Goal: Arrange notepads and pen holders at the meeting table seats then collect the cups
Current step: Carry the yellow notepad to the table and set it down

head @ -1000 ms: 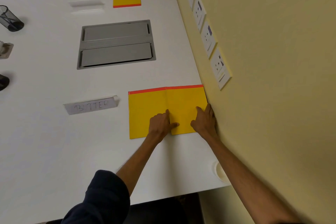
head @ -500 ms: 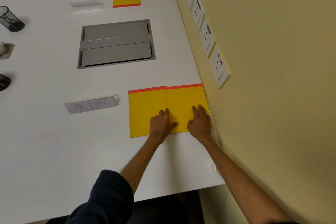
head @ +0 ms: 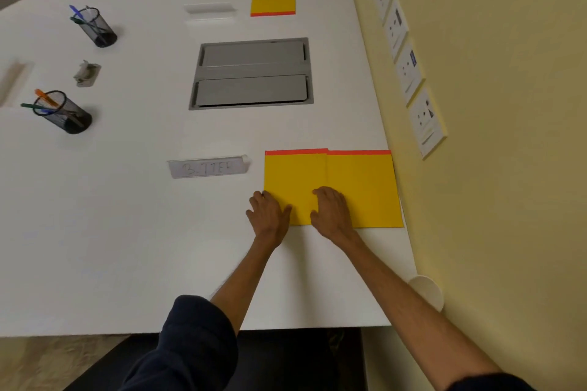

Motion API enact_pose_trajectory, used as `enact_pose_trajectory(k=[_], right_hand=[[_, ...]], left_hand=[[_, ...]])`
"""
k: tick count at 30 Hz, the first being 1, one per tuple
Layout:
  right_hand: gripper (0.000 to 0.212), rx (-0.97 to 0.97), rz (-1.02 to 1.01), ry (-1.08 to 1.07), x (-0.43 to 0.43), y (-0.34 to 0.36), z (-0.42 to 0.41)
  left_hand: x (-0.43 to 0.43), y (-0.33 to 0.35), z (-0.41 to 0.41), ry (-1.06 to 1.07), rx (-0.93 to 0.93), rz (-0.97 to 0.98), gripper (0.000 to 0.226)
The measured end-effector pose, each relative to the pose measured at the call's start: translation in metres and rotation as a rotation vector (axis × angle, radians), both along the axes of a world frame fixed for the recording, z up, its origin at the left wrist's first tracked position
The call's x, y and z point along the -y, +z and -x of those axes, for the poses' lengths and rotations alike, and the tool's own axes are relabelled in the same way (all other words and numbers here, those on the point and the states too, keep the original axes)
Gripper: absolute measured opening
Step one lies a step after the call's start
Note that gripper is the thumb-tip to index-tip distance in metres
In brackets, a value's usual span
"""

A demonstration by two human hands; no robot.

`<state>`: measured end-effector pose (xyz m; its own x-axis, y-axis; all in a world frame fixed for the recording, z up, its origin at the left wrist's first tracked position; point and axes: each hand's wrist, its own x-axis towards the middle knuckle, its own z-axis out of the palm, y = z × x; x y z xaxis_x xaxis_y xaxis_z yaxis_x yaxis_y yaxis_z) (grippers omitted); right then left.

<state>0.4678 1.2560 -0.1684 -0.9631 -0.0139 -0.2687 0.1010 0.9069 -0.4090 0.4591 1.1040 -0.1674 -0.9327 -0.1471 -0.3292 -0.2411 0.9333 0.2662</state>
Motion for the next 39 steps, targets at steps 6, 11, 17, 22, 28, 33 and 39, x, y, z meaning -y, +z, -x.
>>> enact_pose_trajectory(k=[6, 11, 17, 22, 28, 33, 39], right_hand=[[0.066, 0.057, -0.097, 0.065, 0.029, -0.017, -0.014], [0.077, 0.097, -0.026, 0.085, 0.027, -0.019, -0.017], [0.071, 0.077, 0.098, 0.025, 0.027, -0.013, -0.017], [0.061, -0.016, 0.19, -0.068, 0.032, -0.002, -0.014], [0.046, -0.09, 0.329, -0.221, 0.043, 0.012, -0.002], [0.062, 0.004, 0.514, -0.438, 0.049, 0.026, 0.015], [0.05, 0.309, 0.947, -0.473, 0.044, 0.04, 0.027]], left_hand=[[0.013, -0.01, 0.001, 0.097, 0.022, -0.121, 0.062], [0.009, 0.0, 0.017, 0.412, 0.113, -0.394, 0.072], [0.023, 0.007, 0.025, 0.595, 0.115, -0.748, 0.048], [0.035, 0.032, 0.025, 0.554, -0.051, -0.859, 0.044], [0.044, 0.062, 0.024, 0.499, -0.185, -0.904, 0.039], [0.063, 0.079, 0.023, 0.589, -0.232, -1.009, 0.039], [0.082, 0.091, 0.009, 0.6, -0.249, -1.165, 0.036]])
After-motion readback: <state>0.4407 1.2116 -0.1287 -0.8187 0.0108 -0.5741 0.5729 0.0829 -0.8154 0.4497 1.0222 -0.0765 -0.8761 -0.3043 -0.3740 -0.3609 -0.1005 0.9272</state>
